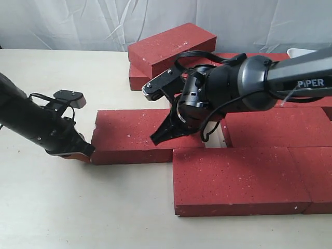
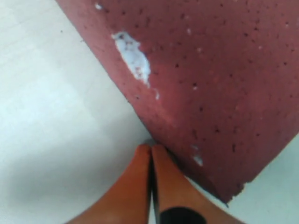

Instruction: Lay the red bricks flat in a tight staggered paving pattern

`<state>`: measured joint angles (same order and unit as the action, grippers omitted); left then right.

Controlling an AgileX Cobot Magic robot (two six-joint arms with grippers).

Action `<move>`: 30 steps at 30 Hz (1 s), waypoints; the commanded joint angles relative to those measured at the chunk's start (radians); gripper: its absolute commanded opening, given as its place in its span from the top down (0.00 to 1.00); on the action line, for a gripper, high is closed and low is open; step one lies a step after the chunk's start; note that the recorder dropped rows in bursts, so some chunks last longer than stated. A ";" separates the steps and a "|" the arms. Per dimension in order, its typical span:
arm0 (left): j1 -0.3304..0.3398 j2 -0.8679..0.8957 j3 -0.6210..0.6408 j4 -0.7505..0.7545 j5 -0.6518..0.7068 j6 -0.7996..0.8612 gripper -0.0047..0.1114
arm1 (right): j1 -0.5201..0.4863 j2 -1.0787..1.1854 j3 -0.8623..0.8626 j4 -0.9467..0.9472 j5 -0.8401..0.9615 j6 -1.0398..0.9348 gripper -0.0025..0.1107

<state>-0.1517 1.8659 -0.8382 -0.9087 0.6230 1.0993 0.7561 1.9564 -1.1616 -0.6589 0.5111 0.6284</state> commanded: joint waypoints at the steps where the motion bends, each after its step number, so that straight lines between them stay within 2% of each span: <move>1: -0.008 -0.006 -0.006 0.016 -0.054 -0.058 0.96 | 0.000 0.035 0.002 -0.007 0.009 0.002 0.99; 7: 0.010 -0.006 -0.006 0.214 -0.156 -0.319 0.96 | 0.000 -0.011 0.000 -0.011 0.028 0.002 0.99; 10: 0.003 -0.006 -0.006 0.178 -0.208 -0.322 0.96 | 0.000 -0.056 0.000 -0.011 0.035 0.002 0.99; 15: -0.066 -0.006 -0.015 0.138 -0.309 -0.301 0.96 | -0.064 -0.141 0.000 0.069 0.038 -0.057 0.99; 20: -0.099 -0.006 -0.061 0.147 -0.301 -0.335 0.96 | -0.173 -0.201 0.000 0.274 0.111 -0.283 0.99; 24: -0.101 -0.006 -0.085 0.259 -0.248 -0.477 0.96 | -0.245 -0.220 0.002 0.356 0.131 -0.349 0.99; 30: -0.163 -0.006 -0.092 0.357 -0.233 -0.603 0.96 | -0.266 -0.220 0.002 0.451 0.110 -0.436 0.99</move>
<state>-0.2767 1.8590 -0.9245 -0.5907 0.3797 0.5521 0.4990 1.7453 -1.1642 -0.2647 0.6354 0.2490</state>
